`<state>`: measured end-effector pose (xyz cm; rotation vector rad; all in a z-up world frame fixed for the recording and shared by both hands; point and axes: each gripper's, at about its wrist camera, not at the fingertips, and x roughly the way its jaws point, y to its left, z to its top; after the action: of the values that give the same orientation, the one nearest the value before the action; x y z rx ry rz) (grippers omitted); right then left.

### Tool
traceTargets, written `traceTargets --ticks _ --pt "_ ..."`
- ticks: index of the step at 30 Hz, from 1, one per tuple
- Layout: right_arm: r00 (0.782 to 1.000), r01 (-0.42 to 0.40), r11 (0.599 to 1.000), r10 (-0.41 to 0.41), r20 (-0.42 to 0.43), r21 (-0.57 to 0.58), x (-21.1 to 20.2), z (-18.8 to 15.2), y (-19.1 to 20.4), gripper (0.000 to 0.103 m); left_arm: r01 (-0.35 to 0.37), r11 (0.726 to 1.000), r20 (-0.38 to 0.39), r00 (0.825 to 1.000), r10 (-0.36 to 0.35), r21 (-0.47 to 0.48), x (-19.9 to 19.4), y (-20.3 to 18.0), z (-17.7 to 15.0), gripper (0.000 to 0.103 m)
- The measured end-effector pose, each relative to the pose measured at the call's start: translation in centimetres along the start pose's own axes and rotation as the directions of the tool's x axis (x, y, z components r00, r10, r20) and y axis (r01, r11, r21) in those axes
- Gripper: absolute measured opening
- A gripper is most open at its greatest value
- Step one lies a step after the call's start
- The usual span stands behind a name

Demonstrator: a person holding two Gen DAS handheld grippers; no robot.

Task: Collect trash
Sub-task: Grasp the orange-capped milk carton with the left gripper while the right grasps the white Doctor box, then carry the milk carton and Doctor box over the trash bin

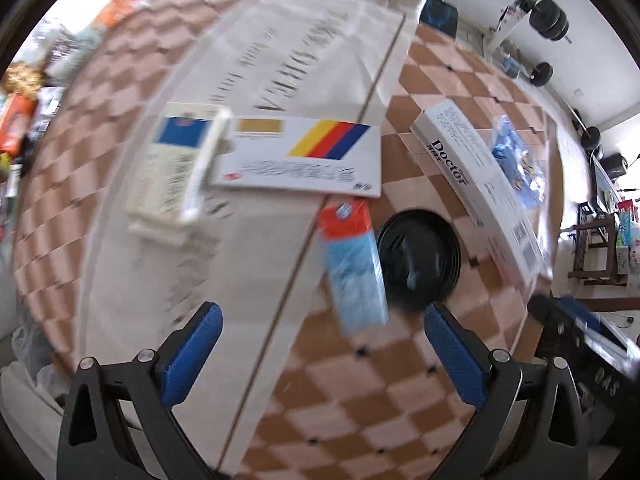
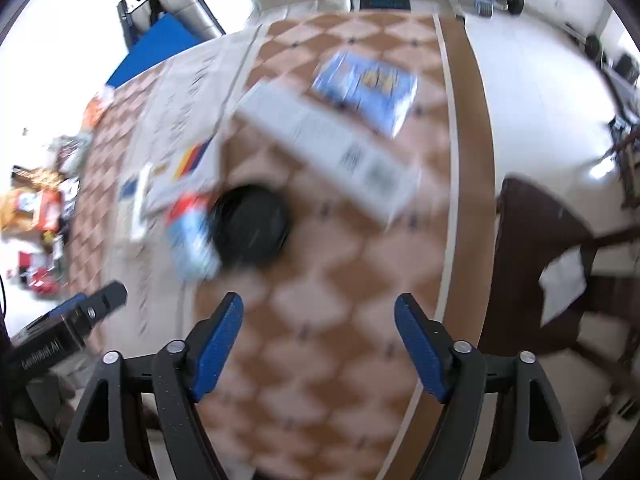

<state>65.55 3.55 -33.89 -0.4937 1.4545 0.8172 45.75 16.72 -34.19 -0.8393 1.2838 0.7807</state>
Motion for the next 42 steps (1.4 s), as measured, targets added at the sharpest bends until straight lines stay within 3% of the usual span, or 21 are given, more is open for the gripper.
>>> traceTargets --ticks 4,6,9,11,14,18,22,24,28,35,42 --pt "0.998 0.059 0.997 -0.061 -0.035 -0.05 4.3 5.8 0.0 0.078 0.015 1.0 -0.06 0.998 -0.016 -0.018 3.3 -0.6 2.1 0.086" --pt "0.995 0.078 0.992 -0.084 -0.052 -0.1 6.1 7.8 0.5 0.077 0.026 0.999 -0.083 0.996 -0.029 -0.03 4.3 -0.4 2.5 0.069" --pt "0.992 0.096 0.978 -0.11 -0.066 -0.187 8.1 9.4 1.9 0.073 0.053 0.997 -0.11 0.992 -0.059 -0.057 5.2 0.4 2.5 0.03" --pt "0.99 0.104 0.968 -0.123 -0.073 -0.228 8.9 9.5 2.7 0.07 0.053 0.996 -0.105 0.993 -0.059 -0.066 5.2 0.8 2.5 0.03" --pt "0.986 0.131 0.953 -0.154 -0.065 -0.275 9.8 10.0 3.6 0.067 0.002 0.999 -0.079 0.997 -0.005 -0.043 4.5 1.1 1.8 0.029" --pt "0.981 0.112 0.971 -0.142 -0.136 -0.211 9.9 8.7 2.8 0.063 -0.067 0.998 -0.077 0.995 0.066 -0.015 4.1 2.1 -0.3 0.029" --pt "0.974 0.095 0.987 -0.12 -0.191 -0.132 9.8 6.1 1.3 0.061 -0.085 0.996 -0.093 0.992 0.083 -0.017 4.9 2.6 -2.1 0.029" --pt "0.968 0.134 0.982 -0.158 -0.195 -0.13 10.4 5.6 1.1 0.061 -0.084 0.996 -0.096 0.992 0.082 -0.02 5.2 2.6 -2.4 0.028" --pt "0.965 0.184 0.968 -0.211 -0.154 -0.171 11.3 5.3 2.2 0.06 -0.094 0.996 -0.078 0.993 0.094 -0.005 5.0 2.3 -2.7 0.028" --pt "0.98 0.177 0.979 -0.185 -0.077 -0.098 9.3 4.0 1.4 0.054 -0.109 0.994 0.015 0.994 0.109 0.012 1.1 2.4 -5.4 0.027" --pt "0.995 0.099 0.994 -0.099 0.006 -0.037 2.9 -4.1 1.8 0.051 -0.107 0.994 0.118 0.988 0.103 0.027 -4.6 3.8 -12.3 0.027"
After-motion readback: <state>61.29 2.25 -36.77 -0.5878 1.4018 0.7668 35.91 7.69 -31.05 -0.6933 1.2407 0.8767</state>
